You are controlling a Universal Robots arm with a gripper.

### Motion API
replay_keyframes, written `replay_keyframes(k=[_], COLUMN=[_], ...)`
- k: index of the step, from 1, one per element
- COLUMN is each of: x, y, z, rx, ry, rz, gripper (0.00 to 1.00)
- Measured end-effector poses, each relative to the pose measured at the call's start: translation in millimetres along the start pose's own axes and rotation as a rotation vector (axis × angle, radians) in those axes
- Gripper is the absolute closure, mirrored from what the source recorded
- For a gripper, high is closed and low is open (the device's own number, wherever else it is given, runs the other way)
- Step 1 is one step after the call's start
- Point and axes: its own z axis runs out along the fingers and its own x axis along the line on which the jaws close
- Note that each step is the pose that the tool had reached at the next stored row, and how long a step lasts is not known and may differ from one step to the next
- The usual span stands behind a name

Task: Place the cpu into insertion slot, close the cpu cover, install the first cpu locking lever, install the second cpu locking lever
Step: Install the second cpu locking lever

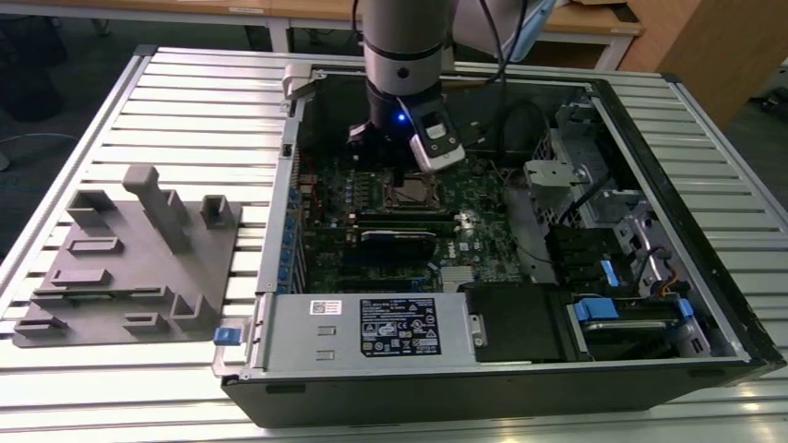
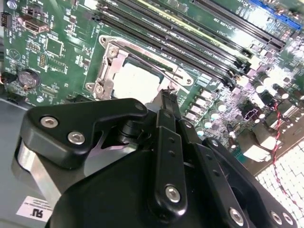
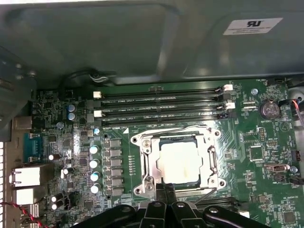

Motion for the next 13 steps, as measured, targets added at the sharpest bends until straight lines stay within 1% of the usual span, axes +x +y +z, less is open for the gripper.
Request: replay_keyframes(k=[1,7,13], x=[-0.5,-1.3,-6.0], y=[-0.2,-3.5,-3.3], z=[-0.2,-1.1,-2.6], rx=[0.0001,0.0003,0.0013], ry=[0.0017,0.003,0.016], rz=[0.0,0.0,0.002], gripper=[0.89,0.89,0.89])
